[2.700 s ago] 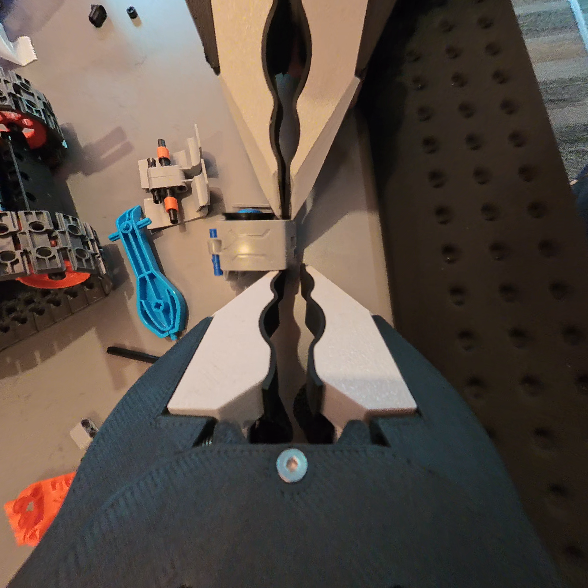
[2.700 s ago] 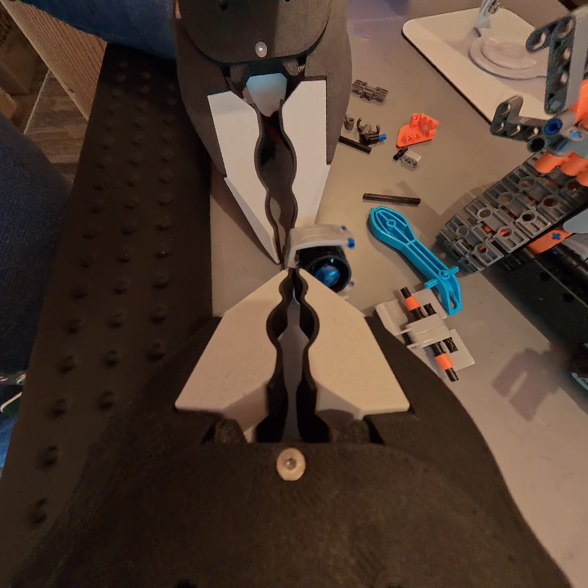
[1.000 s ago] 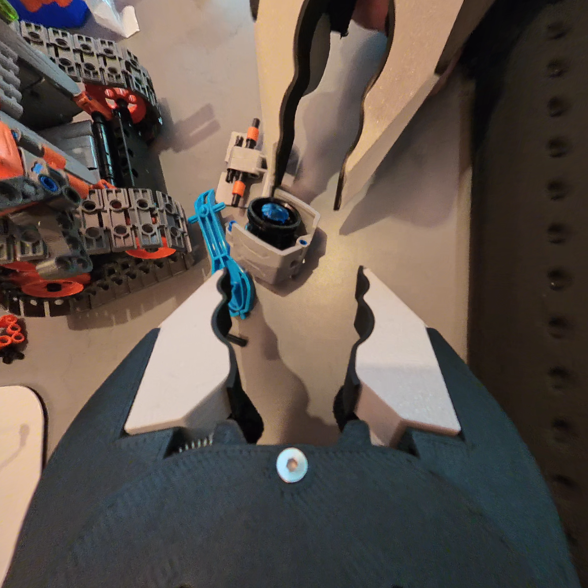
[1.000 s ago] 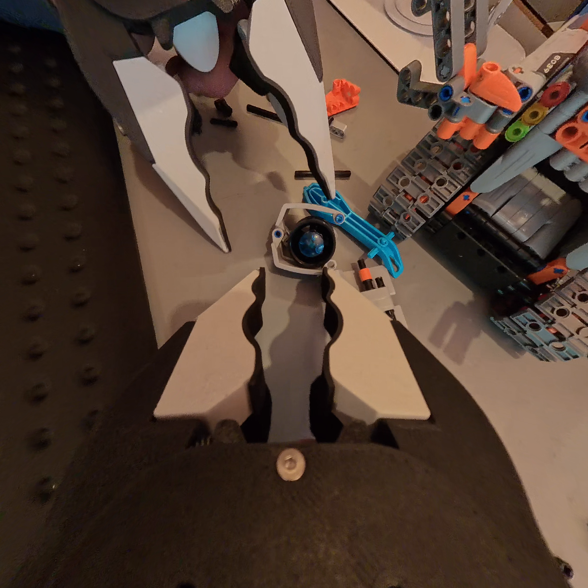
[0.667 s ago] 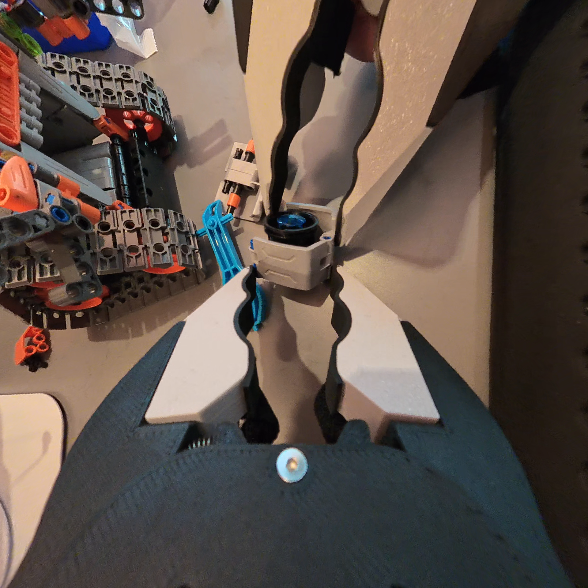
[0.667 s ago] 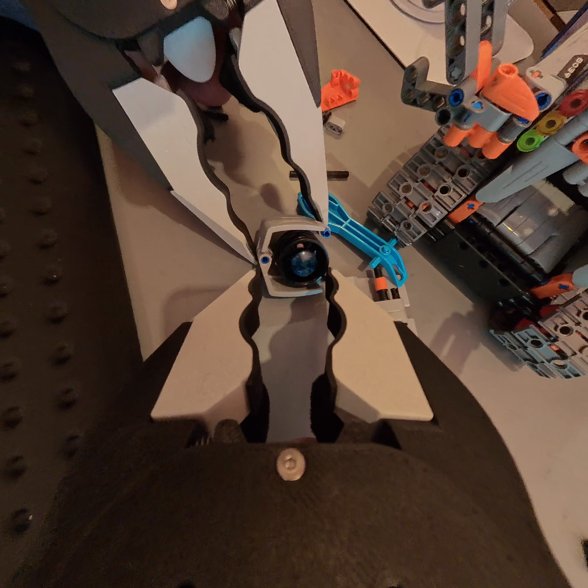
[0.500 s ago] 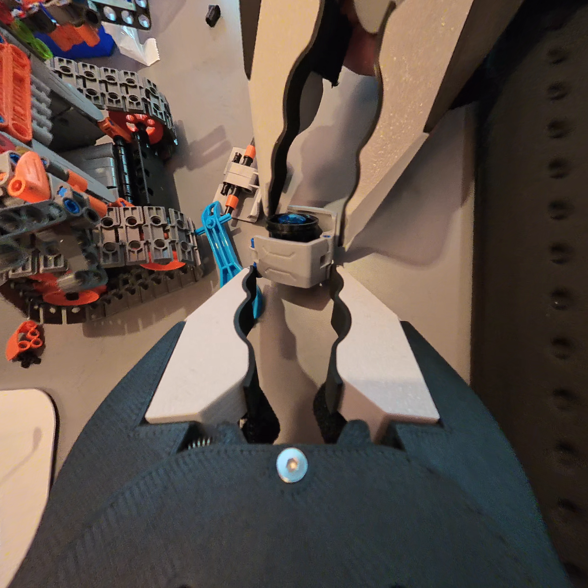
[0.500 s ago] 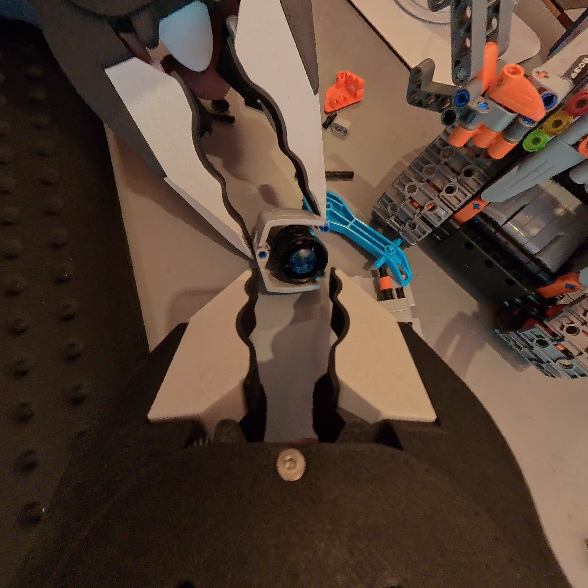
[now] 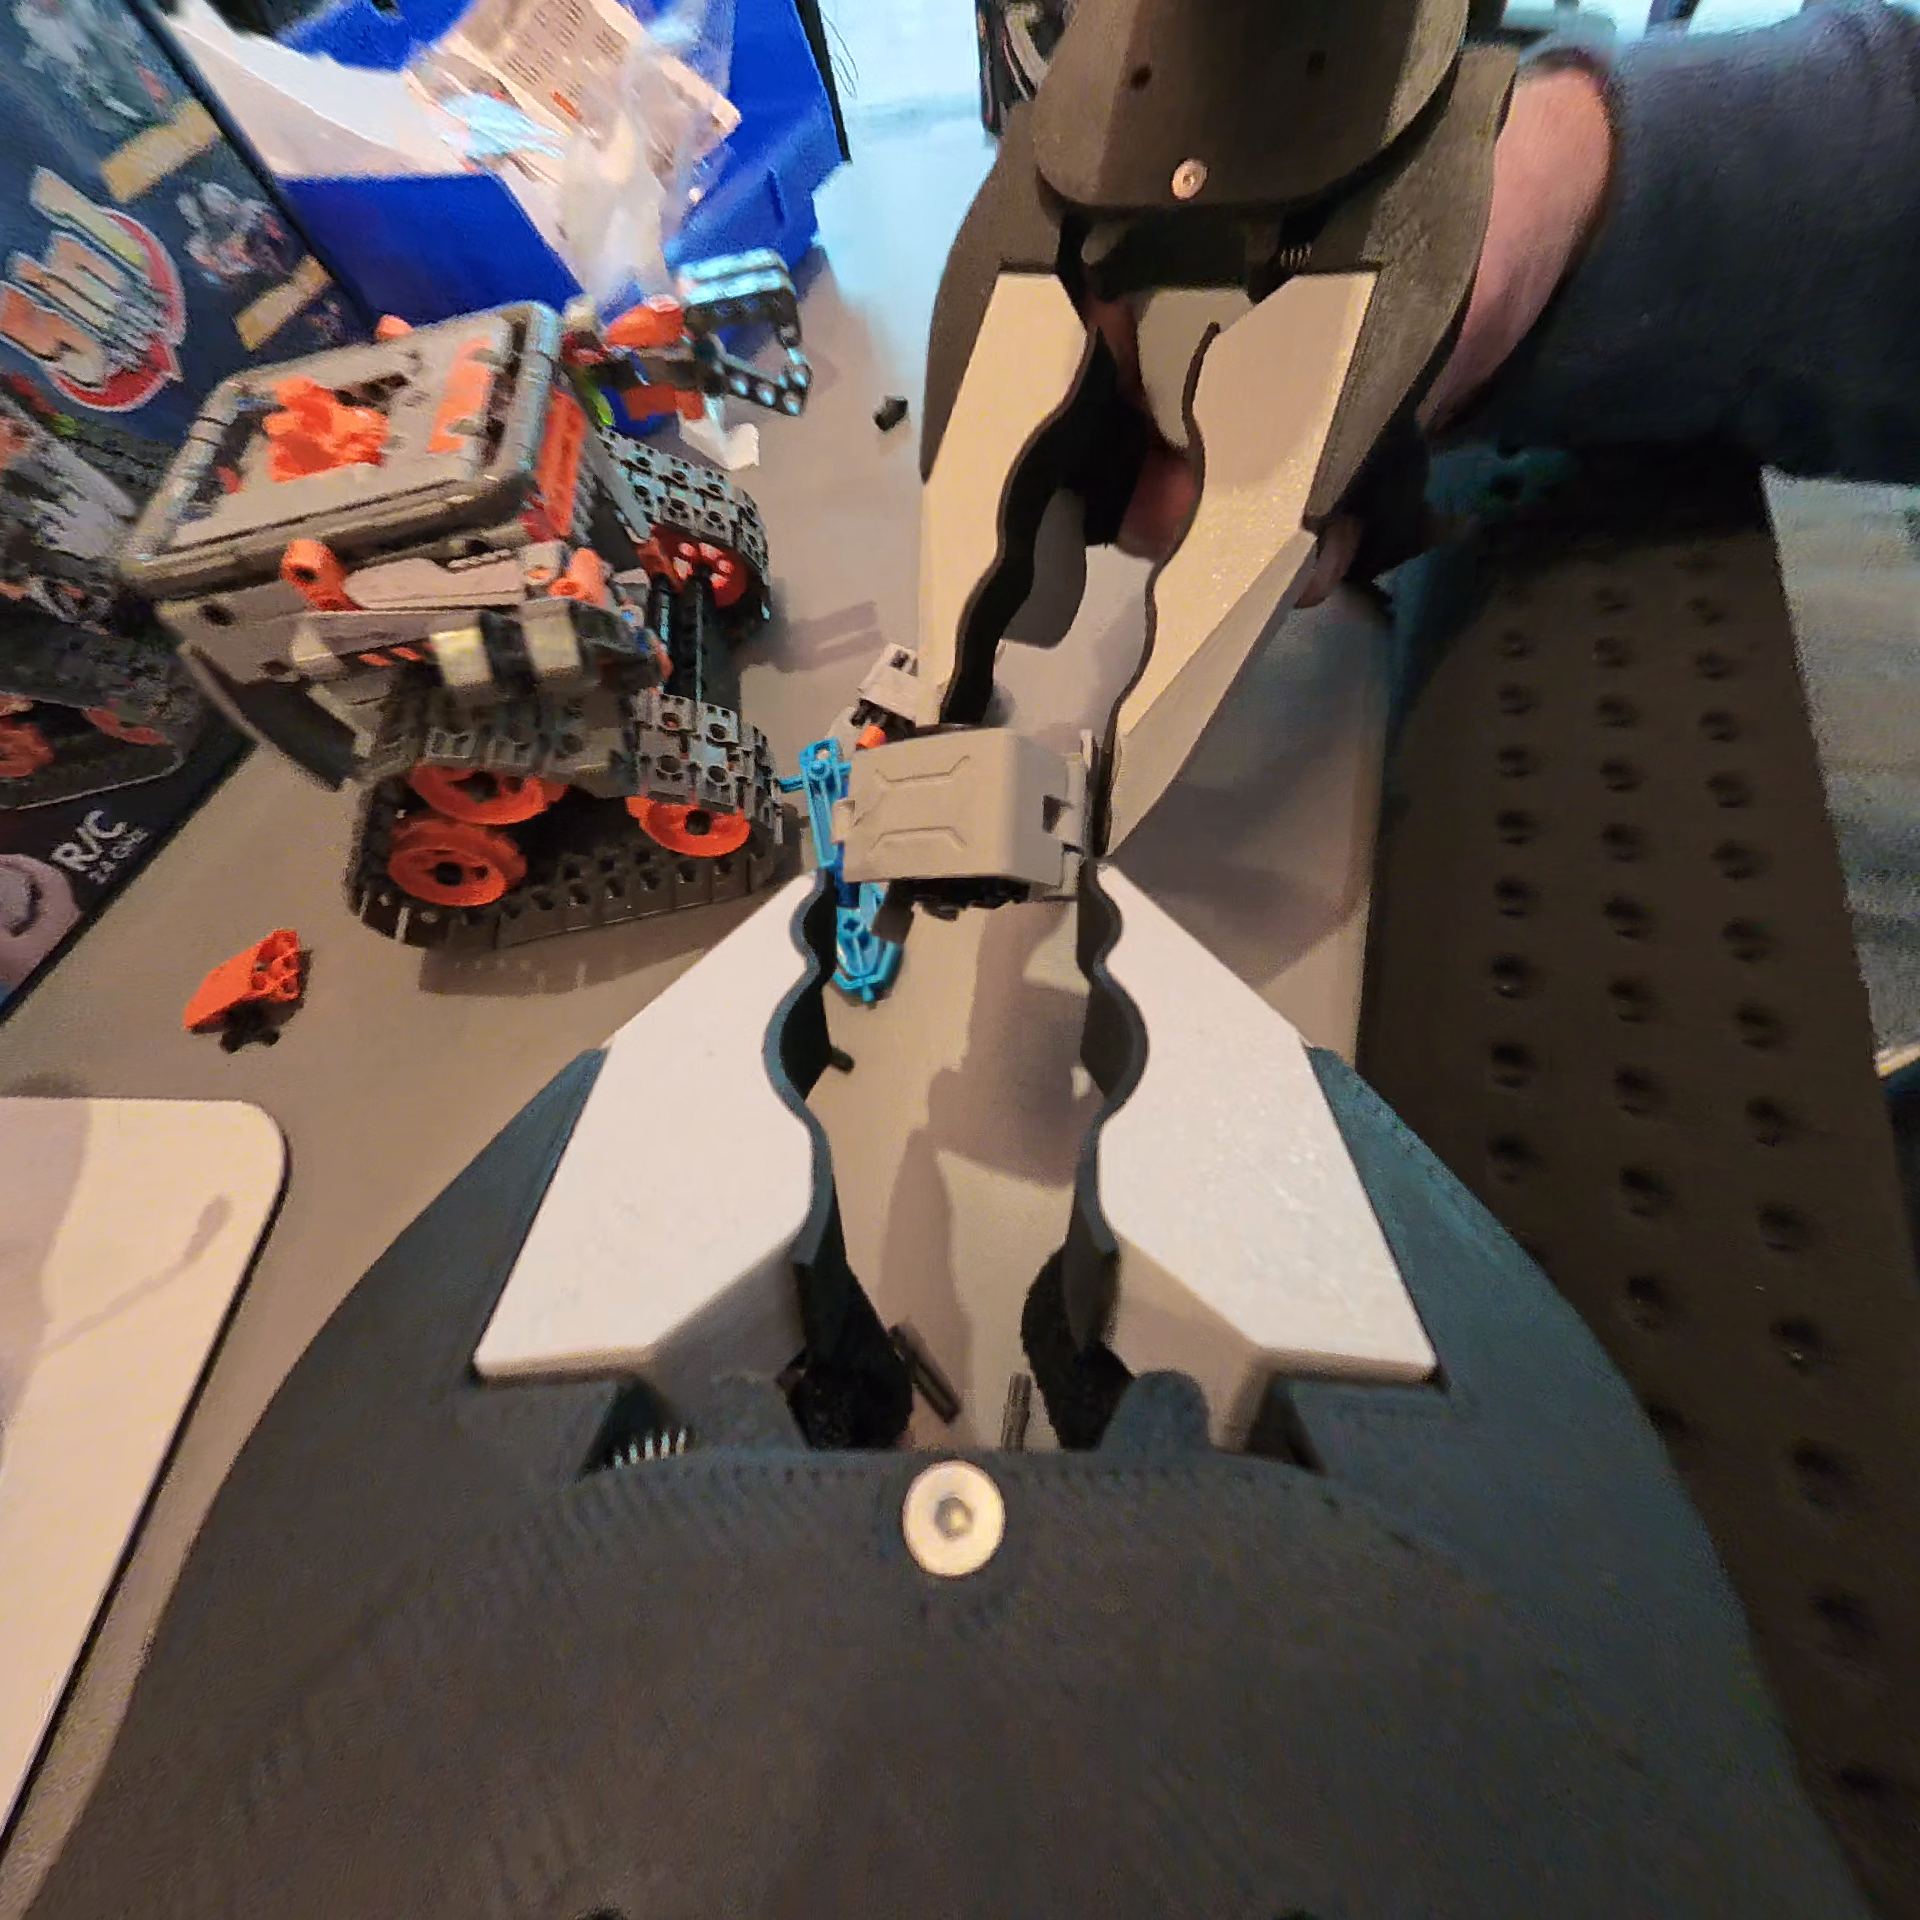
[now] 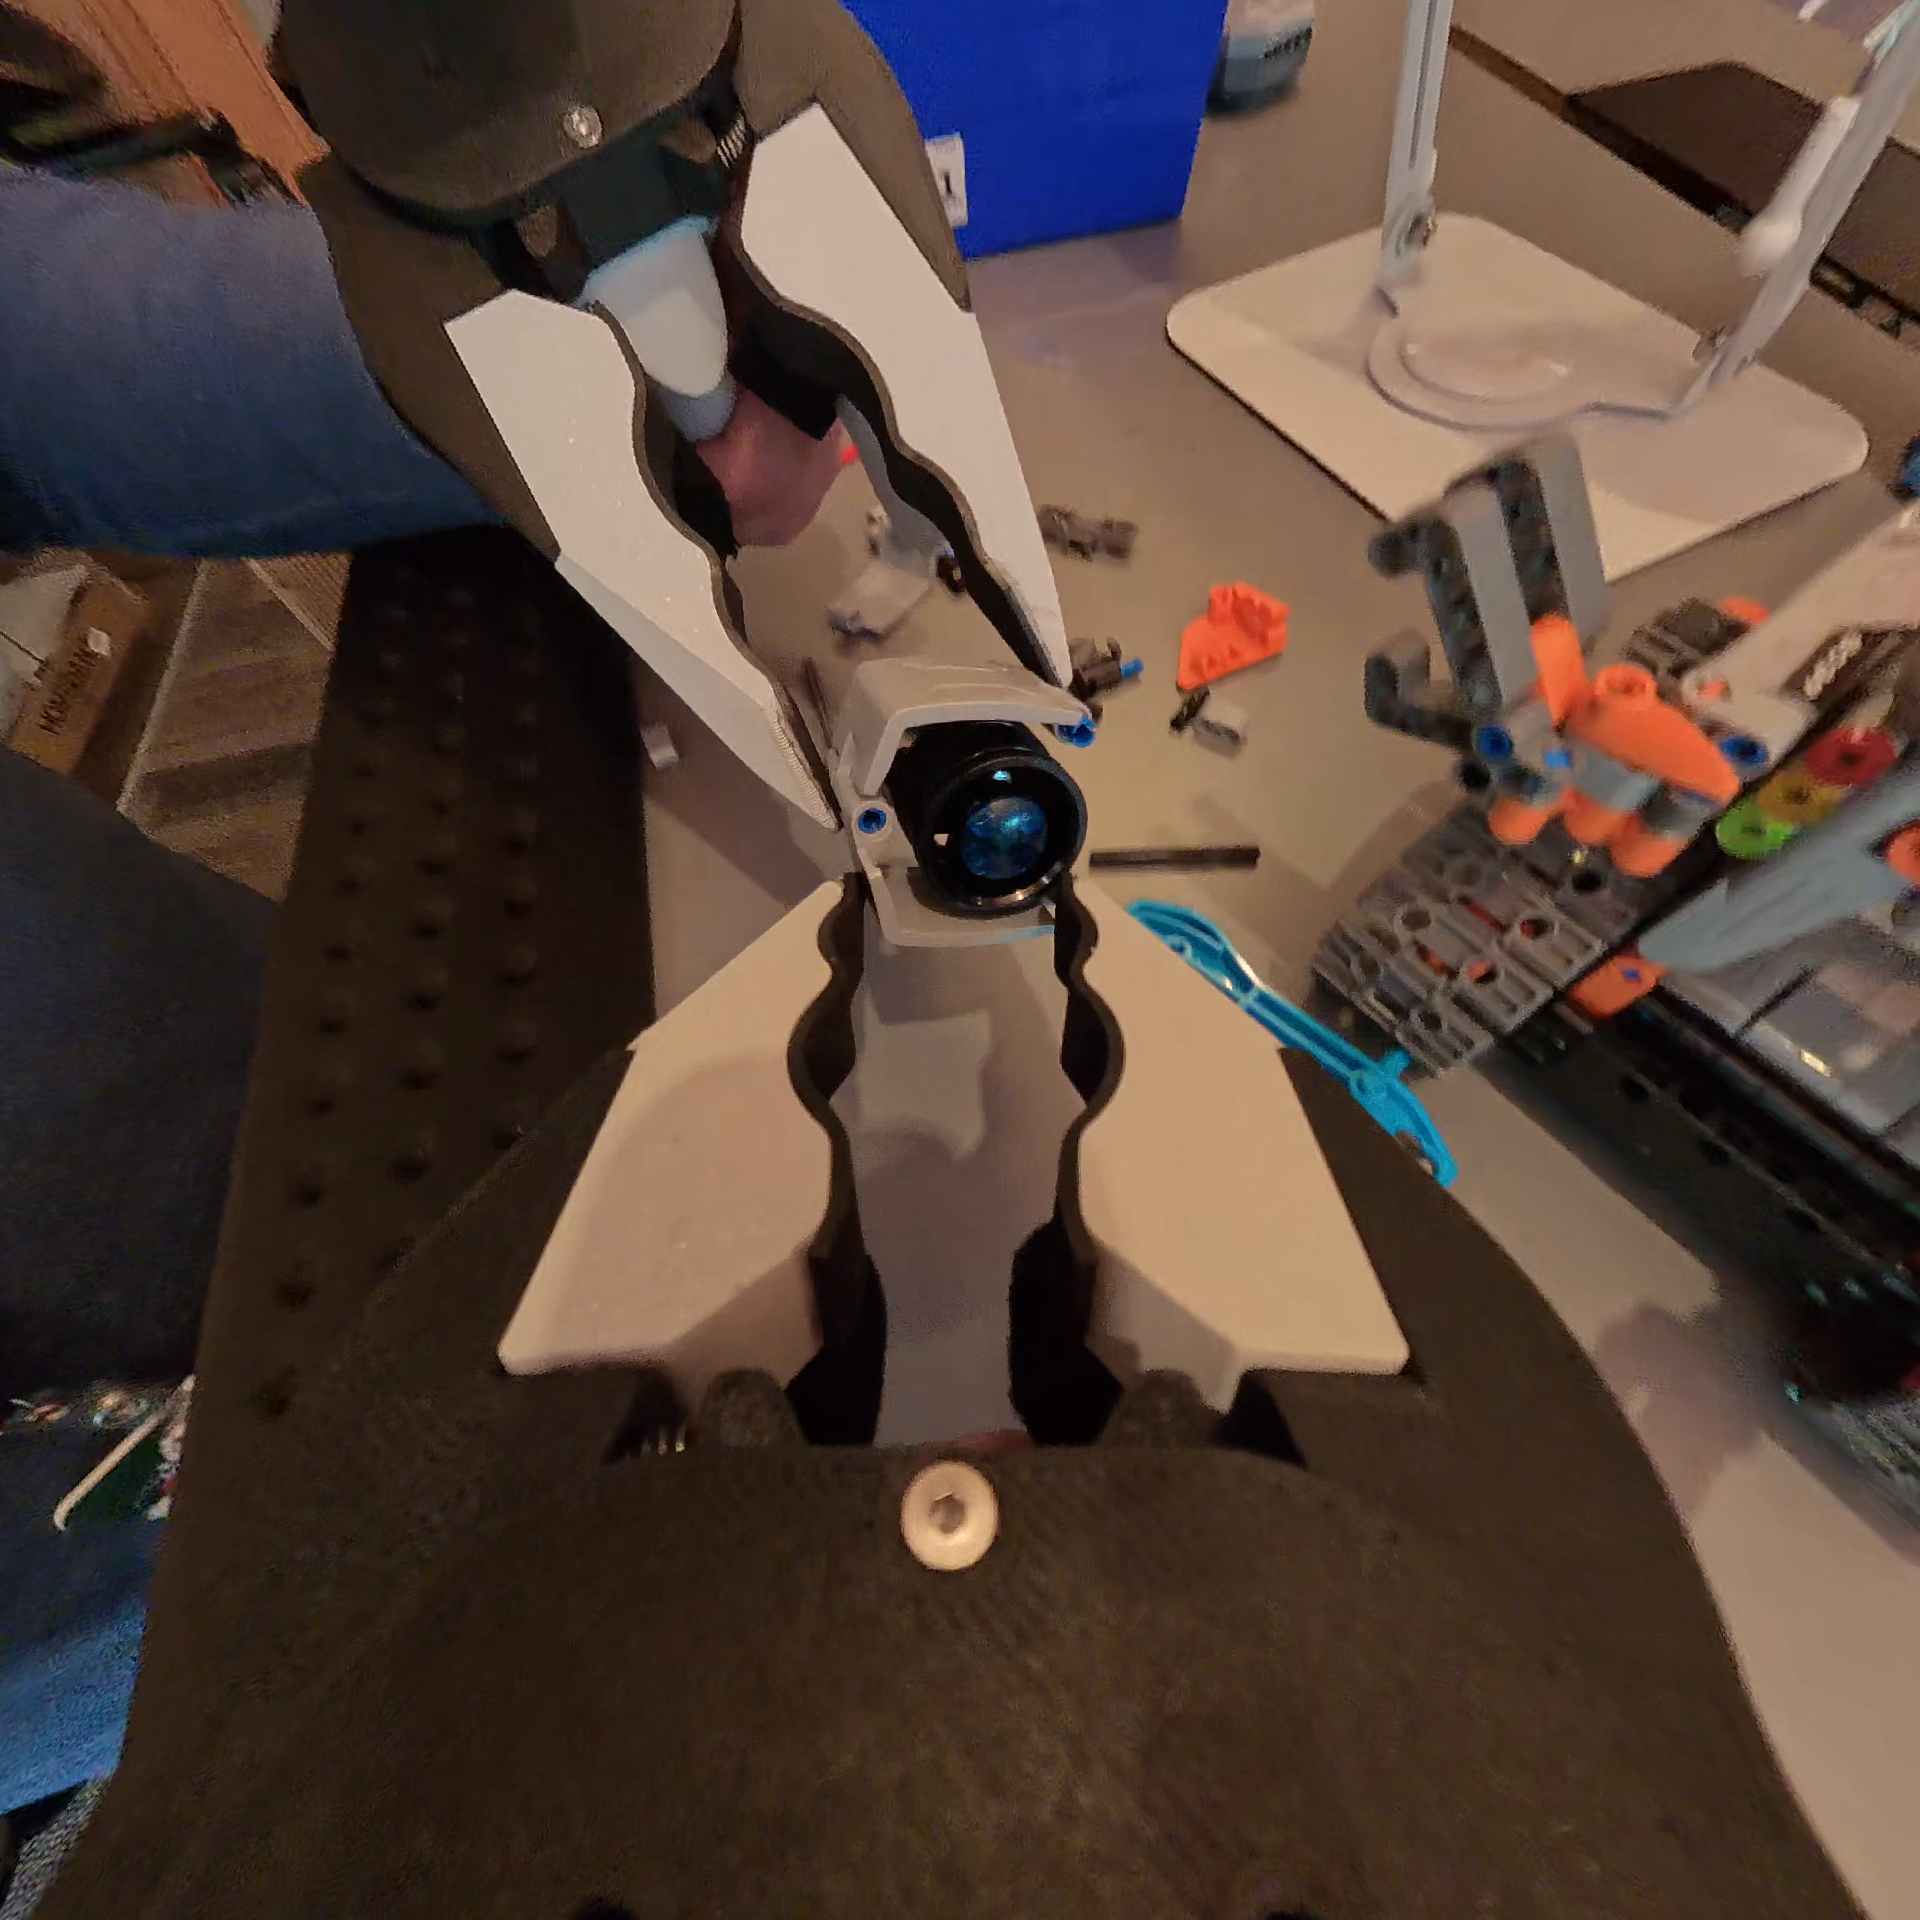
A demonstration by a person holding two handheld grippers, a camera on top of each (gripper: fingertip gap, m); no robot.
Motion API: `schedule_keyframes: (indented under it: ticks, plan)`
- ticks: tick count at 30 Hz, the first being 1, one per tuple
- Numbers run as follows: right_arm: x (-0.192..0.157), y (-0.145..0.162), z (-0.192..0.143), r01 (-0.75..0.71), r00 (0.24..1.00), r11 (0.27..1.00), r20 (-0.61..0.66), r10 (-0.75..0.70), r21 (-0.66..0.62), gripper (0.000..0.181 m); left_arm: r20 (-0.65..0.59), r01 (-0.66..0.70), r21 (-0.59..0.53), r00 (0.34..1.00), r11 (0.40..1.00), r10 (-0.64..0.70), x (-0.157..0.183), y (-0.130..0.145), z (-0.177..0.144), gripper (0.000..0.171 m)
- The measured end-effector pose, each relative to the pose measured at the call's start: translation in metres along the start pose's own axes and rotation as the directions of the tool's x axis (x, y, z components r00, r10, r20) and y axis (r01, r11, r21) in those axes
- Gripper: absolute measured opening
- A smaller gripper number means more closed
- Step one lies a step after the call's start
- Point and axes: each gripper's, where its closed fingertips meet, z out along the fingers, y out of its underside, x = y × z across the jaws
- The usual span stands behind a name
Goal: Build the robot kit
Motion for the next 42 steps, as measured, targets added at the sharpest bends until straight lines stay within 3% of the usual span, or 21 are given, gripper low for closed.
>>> schedule_keyframes:
  ticks: [5,10,14,18,22,26,34,37,39,42]
  plan:
    - [-0.005,-0.037,0.007,0.034,0.999,0.995,-0.003,-0.034,0.090,0.036,0.027,0.120,0.133,0.992,0.984,-0.125,-0.014,-0.011,-0.033,0.043]
    - [0.002,-0.069,0.017,0.227,0.962,0.969,-0.178,-0.207,0.099,0.036,0.018,0.282,0.271,0.954,0.920,-0.298,-0.033,-0.017,-0.065,0.042]
    - [-0.002,-0.089,0.030,0.379,0.896,0.922,-0.280,-0.345,0.080,0.036,-0.067,0.413,0.356,0.906,0.838,-0.419,-0.040,-0.022,-0.085,0.043]
    - [-0.003,-0.102,0.044,0.494,0.816,0.869,-0.358,-0.453,0.027,0.037,-0.111,0.478,0.391,0.873,0.786,-0.475,-0.046,-0.024,-0.099,0.043]
    - [0.003,-0.120,0.044,0.552,0.745,0.834,-0.463,-0.481,0.021,0.031,-0.166,0.534,0.400,0.841,0.745,-0.515,-0.047,-0.027,-0.108,0.043]
    - [0.001,-0.126,0.048,0.601,0.697,0.800,-0.490,-0.523,0.002,0.026,-0.203,0.579,0.411,0.811,0.704,-0.548,-0.051,-0.028,-0.114,0.043]
    - [0.004,-0.123,0.048,0.522,0.780,0.850,-0.446,-0.439,0.077,0.023,-0.234,0.607,0.405,0.791,0.683,-0.565,-0.053,-0.028,-0.111,0.043]
    - [0.004,-0.126,0.045,0.413,0.868,0.891,-0.378,-0.323,0.188,0.022,-0.206,0.548,0.412,0.834,0.728,-0.511,-0.051,-0.030,-0.112,0.050]
    - [0.002,-0.129,0.041,0.292,0.936,0.911,-0.282,-0.210,0.291,0.022,-0.182,0.502,0.439,0.862,0.745,-0.474,-0.053,-0.033,-0.117,0.050]
    - [-0.010,-0.131,0.037,0.029,0.999,0.909,0.006,-0.035,0.415,0.022,-0.082,0.388,0.448,0.915,0.806,-0.395,-0.059,-0.032,-0.119,0.040]
